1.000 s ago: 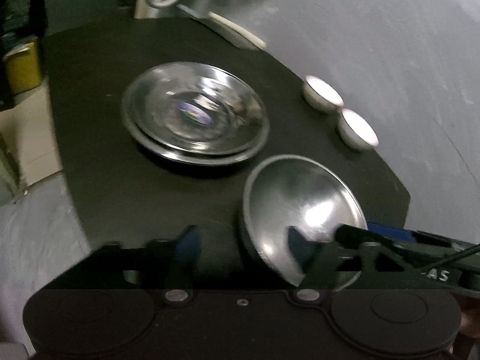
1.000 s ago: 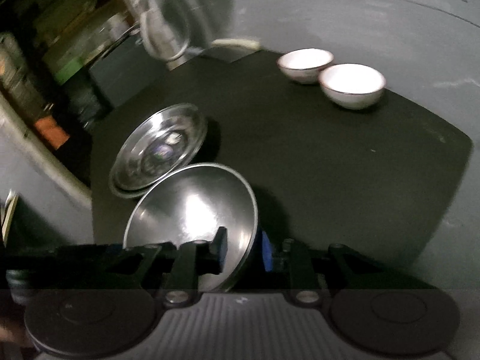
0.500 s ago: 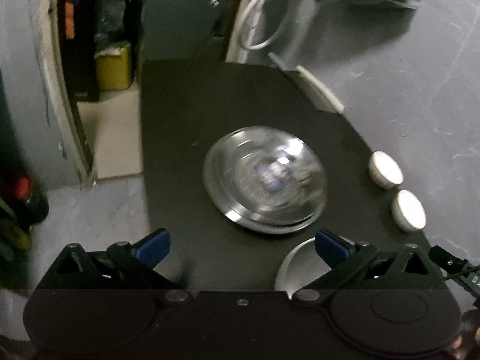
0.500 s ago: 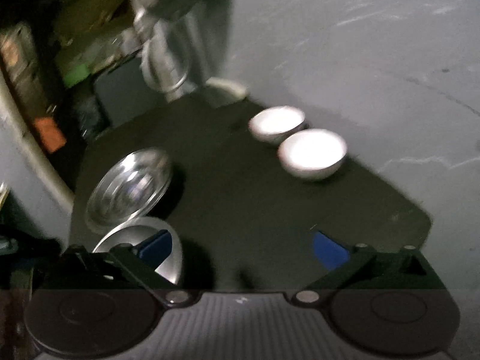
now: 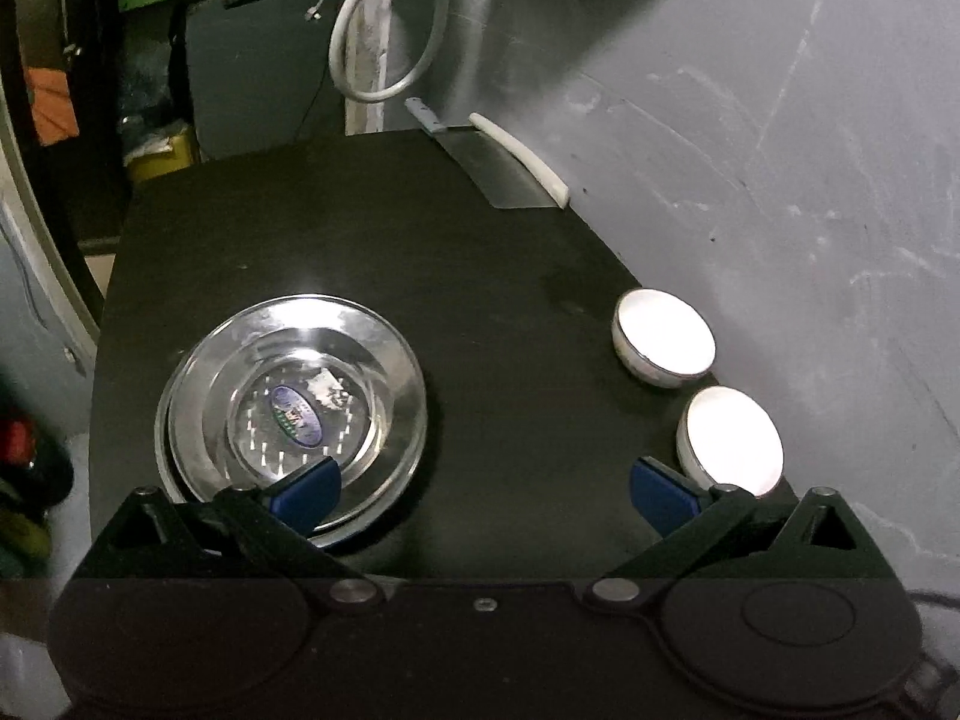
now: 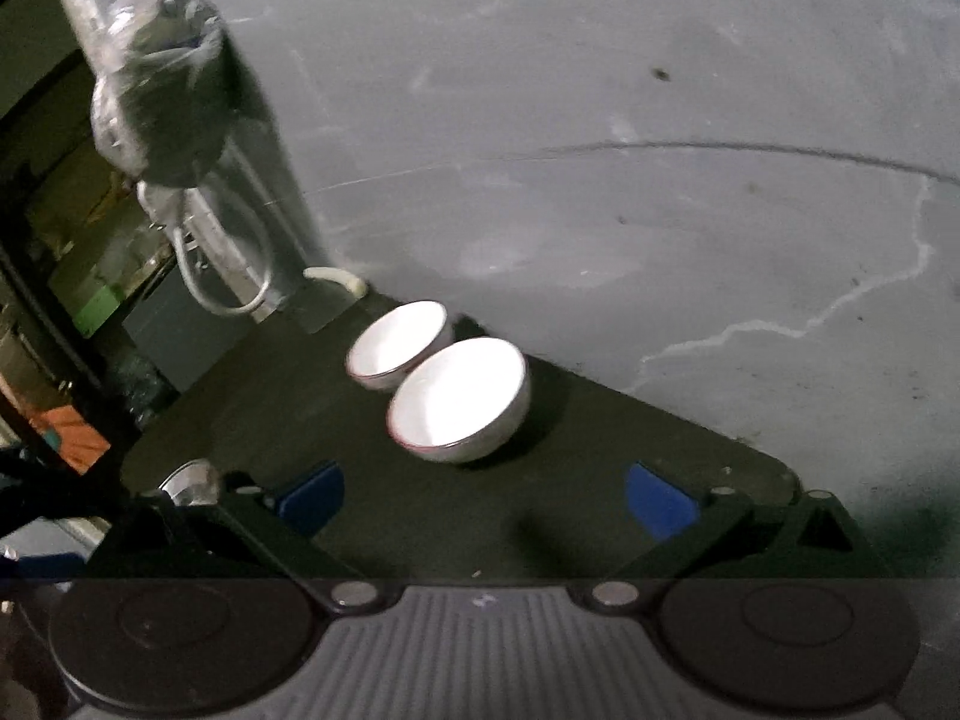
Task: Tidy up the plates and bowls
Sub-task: 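Move the left tool to a red-rimmed white bowl and grasp its rim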
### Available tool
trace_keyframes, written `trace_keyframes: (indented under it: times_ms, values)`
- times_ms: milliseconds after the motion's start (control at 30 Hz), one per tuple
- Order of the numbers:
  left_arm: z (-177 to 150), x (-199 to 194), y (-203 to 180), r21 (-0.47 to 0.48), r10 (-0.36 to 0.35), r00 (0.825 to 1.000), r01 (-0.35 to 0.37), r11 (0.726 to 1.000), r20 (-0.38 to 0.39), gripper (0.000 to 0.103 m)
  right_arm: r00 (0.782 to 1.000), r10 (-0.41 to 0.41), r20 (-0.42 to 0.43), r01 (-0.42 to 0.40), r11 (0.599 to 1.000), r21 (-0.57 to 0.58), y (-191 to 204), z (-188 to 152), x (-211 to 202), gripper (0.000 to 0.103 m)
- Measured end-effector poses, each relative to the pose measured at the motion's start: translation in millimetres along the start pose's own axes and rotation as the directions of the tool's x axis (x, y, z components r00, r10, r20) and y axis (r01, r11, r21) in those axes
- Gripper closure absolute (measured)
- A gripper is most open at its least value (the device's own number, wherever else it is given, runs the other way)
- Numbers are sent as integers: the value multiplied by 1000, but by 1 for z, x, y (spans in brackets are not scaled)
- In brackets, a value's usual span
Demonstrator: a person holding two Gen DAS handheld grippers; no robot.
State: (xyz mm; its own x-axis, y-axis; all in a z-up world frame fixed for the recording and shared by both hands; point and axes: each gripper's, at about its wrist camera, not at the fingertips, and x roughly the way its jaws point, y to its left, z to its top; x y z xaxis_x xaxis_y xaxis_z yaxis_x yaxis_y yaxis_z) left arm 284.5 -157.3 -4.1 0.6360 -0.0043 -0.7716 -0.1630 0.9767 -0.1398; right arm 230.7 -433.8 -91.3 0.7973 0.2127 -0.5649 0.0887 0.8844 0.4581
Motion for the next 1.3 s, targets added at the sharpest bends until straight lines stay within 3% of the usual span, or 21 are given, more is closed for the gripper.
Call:
trace_keyframes:
  times_ms: [133, 333, 467, 767, 967, 1067, 1133, 1300]
  values:
    - [-3, 9, -6, -17, 1, 1000, -1, 1000, -4, 1, 999, 12, -48, -11, 1000, 14, -8, 6, 17, 0]
    - [0, 31, -16, -107, -40, 999, 38, 994, -15, 1, 999, 30, -16, -30, 999, -10, -13, 14, 22, 0]
    - [7, 48, -31, -88, -70, 997, 68, 994, -21, 1, 999, 48, -19, -48, 999, -17, -14, 18, 28, 1]
    - [22, 88, -55, -54, -176, 979, 171, 984, -101, 2, 998, 46, -47, -49, 997, -59, -10, 24, 45, 21]
    - [19, 111, -64, -85, -252, 954, 240, 967, -165, 18, 996, 42, -79, -47, 997, -66, -11, 30, 58, 35]
    - [18, 117, -69, -95, -266, 947, 253, 963, -177, 33, 993, 43, -106, -51, 996, -78, -13, 32, 64, 39]
    - [18, 120, -74, -81, -264, 948, 253, 964, -181, 55, 992, 47, -115, -57, 995, -84, -14, 33, 65, 41]
    - [18, 127, -80, -73, -259, 947, 250, 966, -189, 82, 990, 58, -126, -70, 993, -91, -17, 37, 72, 56]
